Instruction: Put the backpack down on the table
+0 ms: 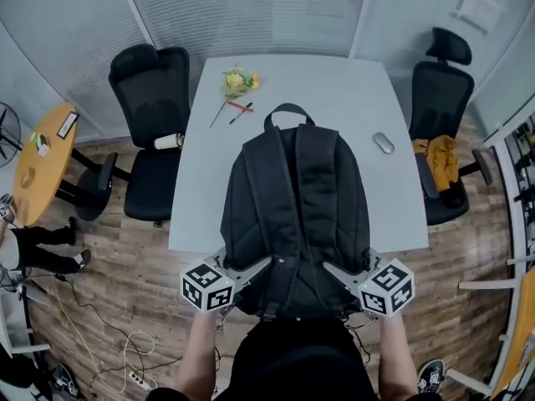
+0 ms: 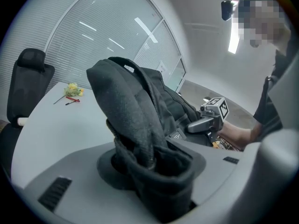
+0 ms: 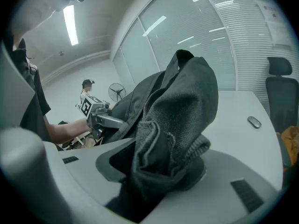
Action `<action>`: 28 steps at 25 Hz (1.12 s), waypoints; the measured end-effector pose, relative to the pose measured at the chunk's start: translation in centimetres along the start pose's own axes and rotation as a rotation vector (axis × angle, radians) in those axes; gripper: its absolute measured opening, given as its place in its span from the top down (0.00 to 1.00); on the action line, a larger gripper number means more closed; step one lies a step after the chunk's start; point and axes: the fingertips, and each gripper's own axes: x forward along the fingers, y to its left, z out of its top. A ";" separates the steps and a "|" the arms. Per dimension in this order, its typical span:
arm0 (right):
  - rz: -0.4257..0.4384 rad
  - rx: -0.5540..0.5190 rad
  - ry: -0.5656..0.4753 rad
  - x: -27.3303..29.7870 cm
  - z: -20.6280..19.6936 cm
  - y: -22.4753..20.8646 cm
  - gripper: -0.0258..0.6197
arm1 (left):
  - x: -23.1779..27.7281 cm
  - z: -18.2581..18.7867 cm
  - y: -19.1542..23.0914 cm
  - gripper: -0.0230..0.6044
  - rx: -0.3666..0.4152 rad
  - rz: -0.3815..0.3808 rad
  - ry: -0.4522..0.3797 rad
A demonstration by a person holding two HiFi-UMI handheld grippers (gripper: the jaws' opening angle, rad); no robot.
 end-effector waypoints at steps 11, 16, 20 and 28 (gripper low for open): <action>0.084 -0.026 -0.012 1.0 4.5 -6.9 0.68 | 4.2 5.2 2.7 0.69 -0.011 0.096 -0.007; 0.117 -0.036 -0.013 1.1 6.3 -11.0 0.68 | 7.2 7.5 3.7 0.69 -0.018 0.137 -0.010; 0.148 -0.045 -0.008 1.4 7.1 -13.3 0.68 | 8.9 8.4 4.4 0.69 -0.034 0.169 -0.010; 0.214 -0.075 0.023 2.4 8.3 -17.1 0.68 | 11.5 9.2 5.6 0.69 -0.088 0.242 -0.033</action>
